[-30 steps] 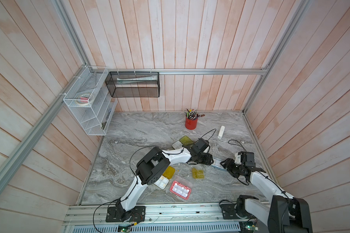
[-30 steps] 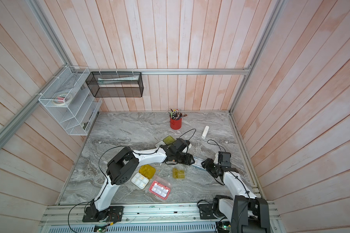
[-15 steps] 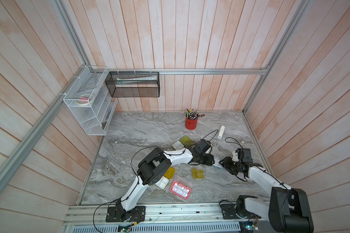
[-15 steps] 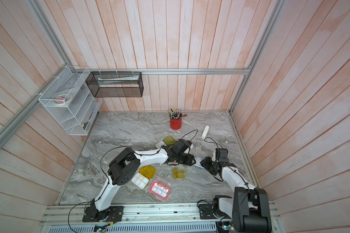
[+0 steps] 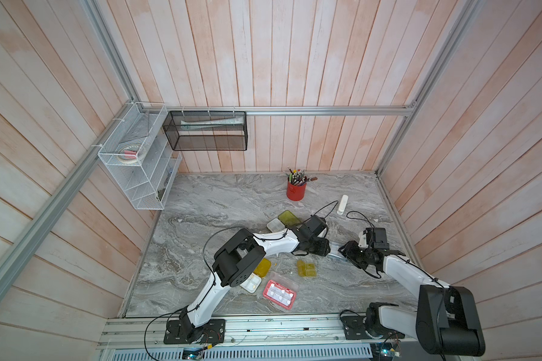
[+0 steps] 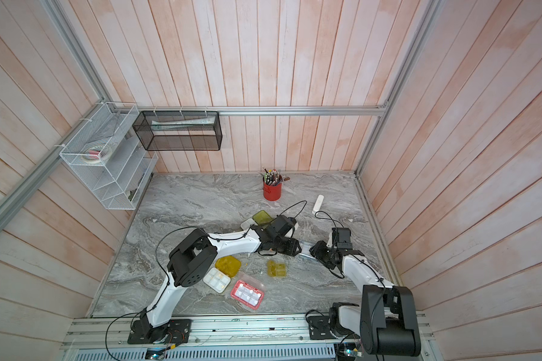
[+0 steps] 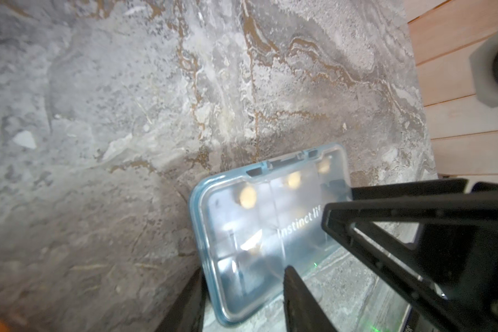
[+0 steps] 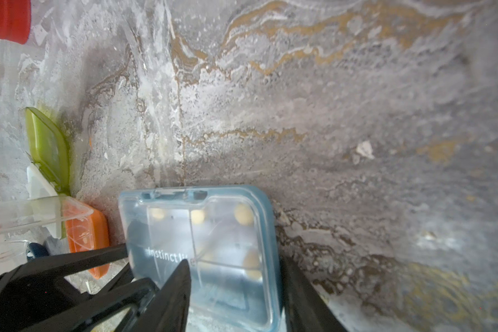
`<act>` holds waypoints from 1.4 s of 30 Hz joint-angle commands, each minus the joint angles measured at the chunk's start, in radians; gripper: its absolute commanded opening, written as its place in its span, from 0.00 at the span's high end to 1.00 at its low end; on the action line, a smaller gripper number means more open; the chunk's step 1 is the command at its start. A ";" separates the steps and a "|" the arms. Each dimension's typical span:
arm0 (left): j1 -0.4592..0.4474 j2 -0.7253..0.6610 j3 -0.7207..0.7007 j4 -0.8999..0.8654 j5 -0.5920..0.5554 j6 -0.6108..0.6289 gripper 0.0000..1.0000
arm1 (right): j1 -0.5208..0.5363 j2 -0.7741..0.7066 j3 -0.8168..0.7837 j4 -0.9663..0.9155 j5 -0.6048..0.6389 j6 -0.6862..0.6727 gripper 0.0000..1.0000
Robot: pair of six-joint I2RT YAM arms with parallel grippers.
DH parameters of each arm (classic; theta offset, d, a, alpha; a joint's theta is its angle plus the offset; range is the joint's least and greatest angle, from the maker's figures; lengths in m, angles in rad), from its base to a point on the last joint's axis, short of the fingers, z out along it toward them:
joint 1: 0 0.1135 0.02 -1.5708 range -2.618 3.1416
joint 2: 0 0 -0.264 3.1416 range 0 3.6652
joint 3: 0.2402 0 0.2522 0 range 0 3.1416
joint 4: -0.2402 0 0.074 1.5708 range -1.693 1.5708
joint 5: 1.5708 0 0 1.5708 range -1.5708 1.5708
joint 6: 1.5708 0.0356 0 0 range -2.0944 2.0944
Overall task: Close pillboxes
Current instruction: Close the lid on the pillbox.
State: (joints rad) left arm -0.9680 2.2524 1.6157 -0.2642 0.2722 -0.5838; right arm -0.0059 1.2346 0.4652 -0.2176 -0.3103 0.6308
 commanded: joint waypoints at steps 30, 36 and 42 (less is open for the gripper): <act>0.063 -0.151 -0.095 0.072 0.119 -0.022 0.33 | 0.033 -0.278 0.089 -0.210 0.062 -0.043 0.30; 0.064 -0.233 -0.149 0.155 0.203 -0.072 0.33 | 0.042 -0.351 0.076 -0.163 -0.081 -0.040 0.31; 0.067 -0.327 -0.254 0.240 0.239 -0.128 0.33 | 0.144 -0.287 0.067 -0.129 -0.153 -0.032 0.30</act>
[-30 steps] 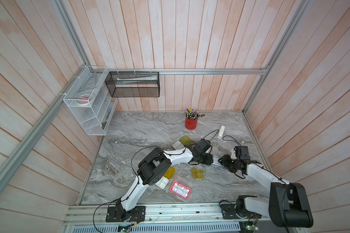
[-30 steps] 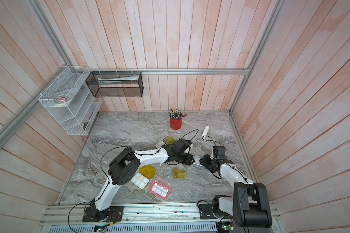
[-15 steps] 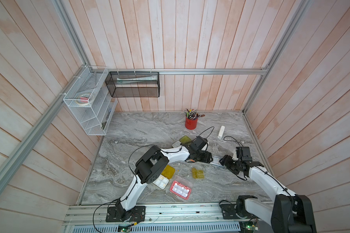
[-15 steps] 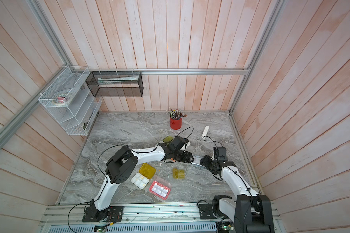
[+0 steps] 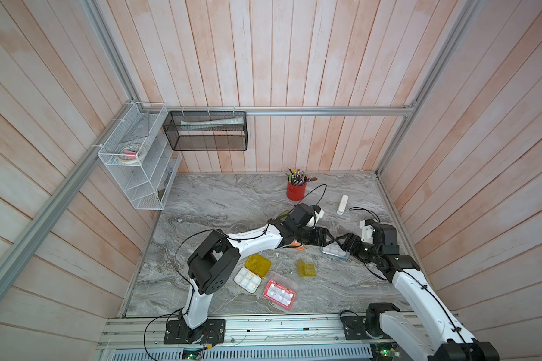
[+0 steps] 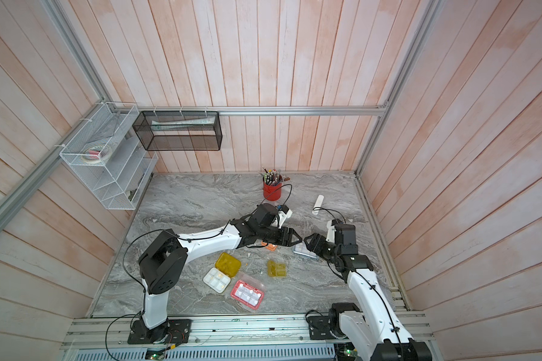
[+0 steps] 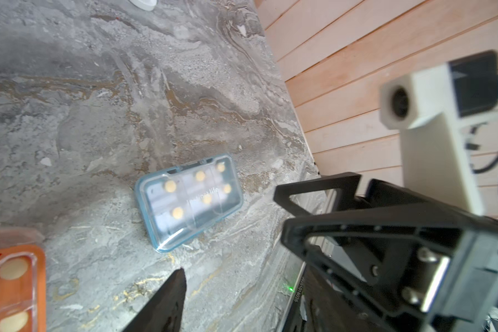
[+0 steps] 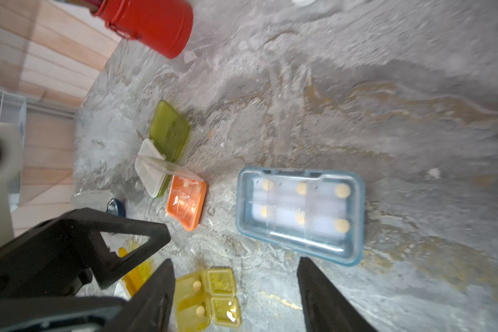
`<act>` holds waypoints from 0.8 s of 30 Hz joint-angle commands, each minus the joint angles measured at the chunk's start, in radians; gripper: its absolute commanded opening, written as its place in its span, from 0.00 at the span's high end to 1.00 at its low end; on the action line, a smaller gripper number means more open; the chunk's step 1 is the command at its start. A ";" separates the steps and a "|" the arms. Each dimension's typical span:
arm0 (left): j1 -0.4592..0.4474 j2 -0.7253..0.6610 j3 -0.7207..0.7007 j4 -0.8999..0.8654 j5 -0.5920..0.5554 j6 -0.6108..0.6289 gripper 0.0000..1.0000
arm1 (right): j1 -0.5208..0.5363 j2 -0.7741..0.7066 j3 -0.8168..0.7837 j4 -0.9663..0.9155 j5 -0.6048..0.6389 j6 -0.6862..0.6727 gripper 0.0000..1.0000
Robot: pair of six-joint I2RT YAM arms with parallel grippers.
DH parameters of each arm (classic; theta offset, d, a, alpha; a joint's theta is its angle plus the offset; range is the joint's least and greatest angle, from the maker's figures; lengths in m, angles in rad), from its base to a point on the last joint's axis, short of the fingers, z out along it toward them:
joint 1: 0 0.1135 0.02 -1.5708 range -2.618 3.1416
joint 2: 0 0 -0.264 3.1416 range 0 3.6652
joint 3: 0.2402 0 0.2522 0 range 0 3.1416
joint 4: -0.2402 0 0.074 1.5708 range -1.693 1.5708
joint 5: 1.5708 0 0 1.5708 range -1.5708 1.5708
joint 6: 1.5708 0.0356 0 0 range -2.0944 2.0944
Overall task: Close pillboxes
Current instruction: Close the lid on the pillbox.
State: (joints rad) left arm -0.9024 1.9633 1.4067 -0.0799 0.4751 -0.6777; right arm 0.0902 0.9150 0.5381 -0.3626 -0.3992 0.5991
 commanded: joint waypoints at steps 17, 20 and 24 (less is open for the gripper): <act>0.178 -0.428 -0.327 -0.099 -0.023 0.057 0.32 | 0.161 0.157 -0.079 0.146 -0.078 0.085 0.30; 0.236 -0.516 -0.398 -0.120 -0.024 0.058 0.32 | 0.161 0.193 -0.073 0.146 -0.082 0.077 0.30; 0.281 -0.615 -0.458 -0.165 -0.014 0.065 0.31 | 0.161 0.228 -0.074 0.135 -0.068 0.061 0.30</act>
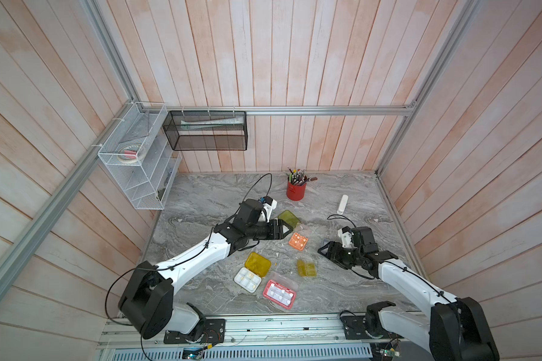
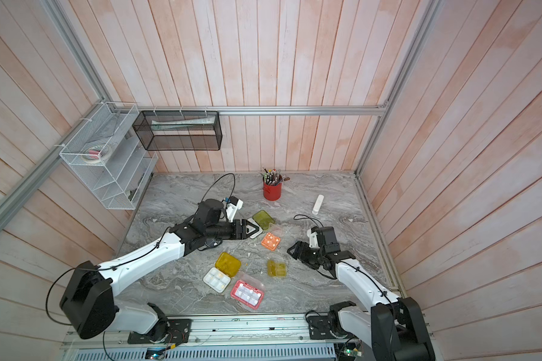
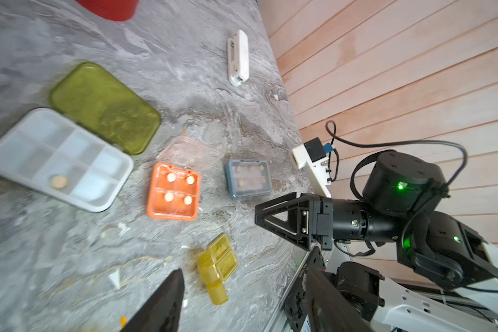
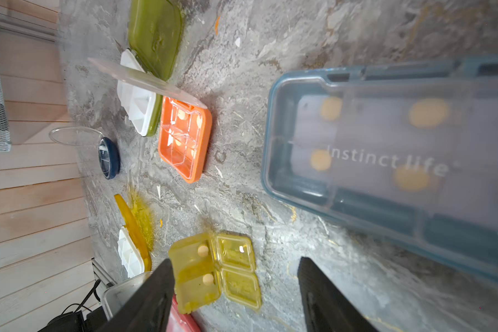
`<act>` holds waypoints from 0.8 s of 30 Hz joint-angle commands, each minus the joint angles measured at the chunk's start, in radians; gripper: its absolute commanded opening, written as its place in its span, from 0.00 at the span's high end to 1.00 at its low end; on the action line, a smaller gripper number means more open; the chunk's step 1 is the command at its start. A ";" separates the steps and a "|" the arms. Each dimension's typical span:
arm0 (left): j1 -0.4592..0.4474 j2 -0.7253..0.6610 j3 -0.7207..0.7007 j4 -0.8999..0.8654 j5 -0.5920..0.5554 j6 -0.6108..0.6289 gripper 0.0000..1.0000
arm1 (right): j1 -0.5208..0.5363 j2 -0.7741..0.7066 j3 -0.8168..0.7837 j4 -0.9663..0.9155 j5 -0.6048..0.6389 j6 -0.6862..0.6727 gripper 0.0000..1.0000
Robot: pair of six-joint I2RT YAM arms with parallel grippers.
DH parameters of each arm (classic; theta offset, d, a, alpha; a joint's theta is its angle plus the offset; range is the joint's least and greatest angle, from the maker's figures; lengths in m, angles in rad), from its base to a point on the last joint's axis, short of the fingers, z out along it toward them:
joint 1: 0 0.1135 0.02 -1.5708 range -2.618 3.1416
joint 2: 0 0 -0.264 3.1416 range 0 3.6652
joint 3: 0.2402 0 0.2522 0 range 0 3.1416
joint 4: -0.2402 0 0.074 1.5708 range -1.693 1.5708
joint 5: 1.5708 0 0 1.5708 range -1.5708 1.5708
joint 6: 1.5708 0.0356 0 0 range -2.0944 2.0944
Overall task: Close pillboxes
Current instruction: Close the lid on the pillbox, then move the pillbox to the center of the board.
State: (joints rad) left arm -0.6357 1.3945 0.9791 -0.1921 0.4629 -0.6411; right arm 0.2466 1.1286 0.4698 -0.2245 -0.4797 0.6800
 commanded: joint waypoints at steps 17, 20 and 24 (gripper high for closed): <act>0.024 -0.228 -0.128 -0.134 -0.021 0.020 0.27 | 0.004 -0.038 0.018 -0.084 0.053 -0.026 0.29; 0.024 -0.236 -0.158 -0.105 -0.023 0.003 0.26 | 0.005 -0.017 0.024 -0.084 0.054 -0.042 0.29; 0.024 -0.235 -0.192 -0.067 -0.006 -0.022 0.26 | 0.006 0.006 0.030 -0.075 0.054 -0.053 0.29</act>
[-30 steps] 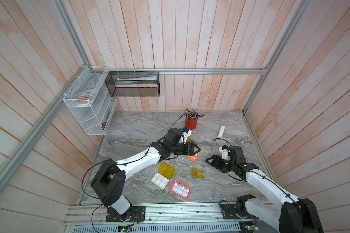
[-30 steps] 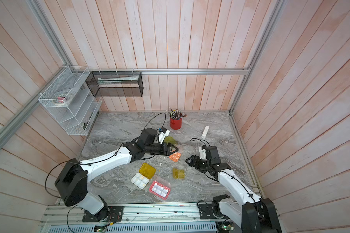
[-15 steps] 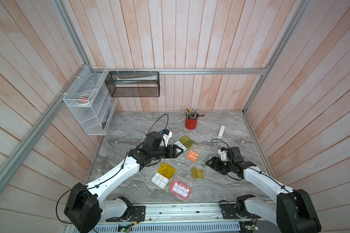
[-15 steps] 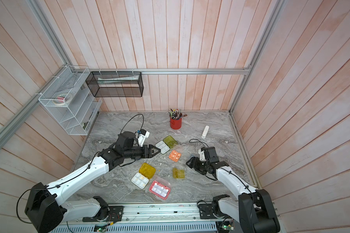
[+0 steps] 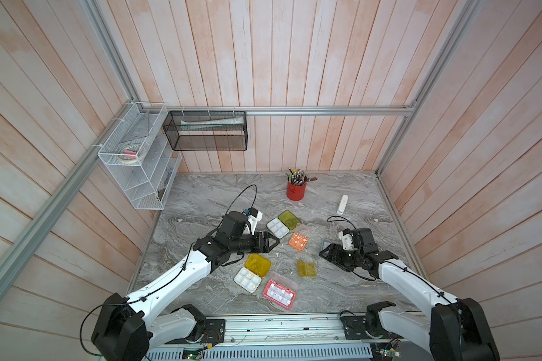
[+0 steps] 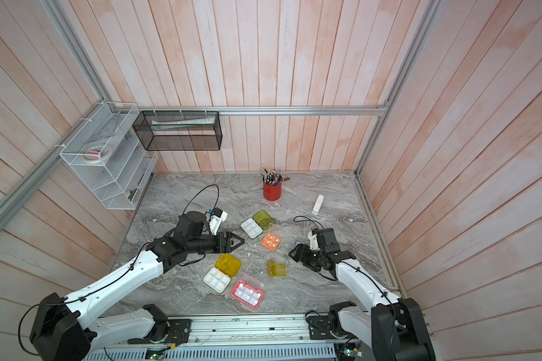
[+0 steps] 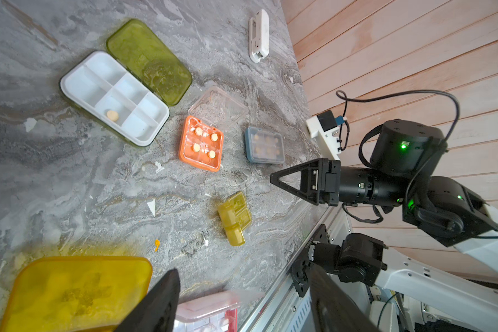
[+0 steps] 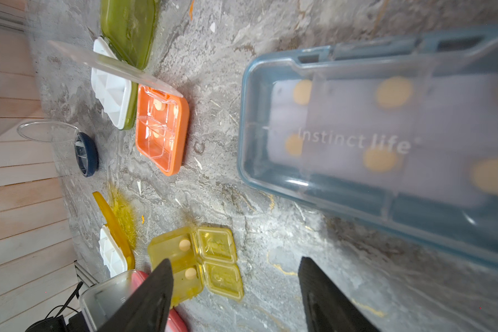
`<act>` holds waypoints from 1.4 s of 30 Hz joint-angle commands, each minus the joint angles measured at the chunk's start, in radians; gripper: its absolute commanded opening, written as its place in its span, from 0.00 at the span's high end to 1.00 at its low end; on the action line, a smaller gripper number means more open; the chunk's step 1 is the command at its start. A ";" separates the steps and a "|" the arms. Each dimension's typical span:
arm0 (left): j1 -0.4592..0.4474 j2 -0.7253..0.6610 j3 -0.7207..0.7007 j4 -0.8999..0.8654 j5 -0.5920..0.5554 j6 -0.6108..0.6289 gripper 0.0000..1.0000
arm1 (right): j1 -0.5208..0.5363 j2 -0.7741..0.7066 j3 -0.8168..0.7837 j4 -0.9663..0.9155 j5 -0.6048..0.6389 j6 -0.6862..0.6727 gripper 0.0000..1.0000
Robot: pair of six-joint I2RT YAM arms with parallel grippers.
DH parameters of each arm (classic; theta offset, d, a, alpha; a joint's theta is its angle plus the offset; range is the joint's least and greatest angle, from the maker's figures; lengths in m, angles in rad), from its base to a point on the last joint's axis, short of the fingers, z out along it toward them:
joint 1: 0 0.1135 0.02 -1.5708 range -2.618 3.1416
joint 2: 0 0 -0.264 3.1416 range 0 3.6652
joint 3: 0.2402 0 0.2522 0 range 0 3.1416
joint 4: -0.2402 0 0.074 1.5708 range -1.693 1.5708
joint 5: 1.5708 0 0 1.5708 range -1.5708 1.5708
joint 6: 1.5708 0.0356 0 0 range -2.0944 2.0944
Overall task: Close pillboxes
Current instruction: Move the pillbox to the center of the board.
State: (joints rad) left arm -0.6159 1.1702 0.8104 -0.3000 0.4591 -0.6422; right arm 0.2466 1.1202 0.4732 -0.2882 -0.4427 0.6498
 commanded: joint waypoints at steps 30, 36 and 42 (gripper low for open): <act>0.071 0.176 0.031 0.062 0.023 0.081 0.26 | -0.074 0.349 0.111 0.117 0.039 -0.107 0.29; 0.081 0.180 0.014 0.085 0.051 0.071 0.26 | -0.086 0.373 0.142 0.117 0.037 -0.115 0.29; 0.041 0.181 -0.008 0.112 0.096 0.032 0.27 | -0.050 0.279 0.106 0.079 0.015 -0.105 0.30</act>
State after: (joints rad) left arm -0.5476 1.3422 0.8200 -0.2150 0.5213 -0.5987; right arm 0.1764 1.4433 0.6136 -0.1318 -0.4492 0.5491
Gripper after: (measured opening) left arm 0.725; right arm 0.704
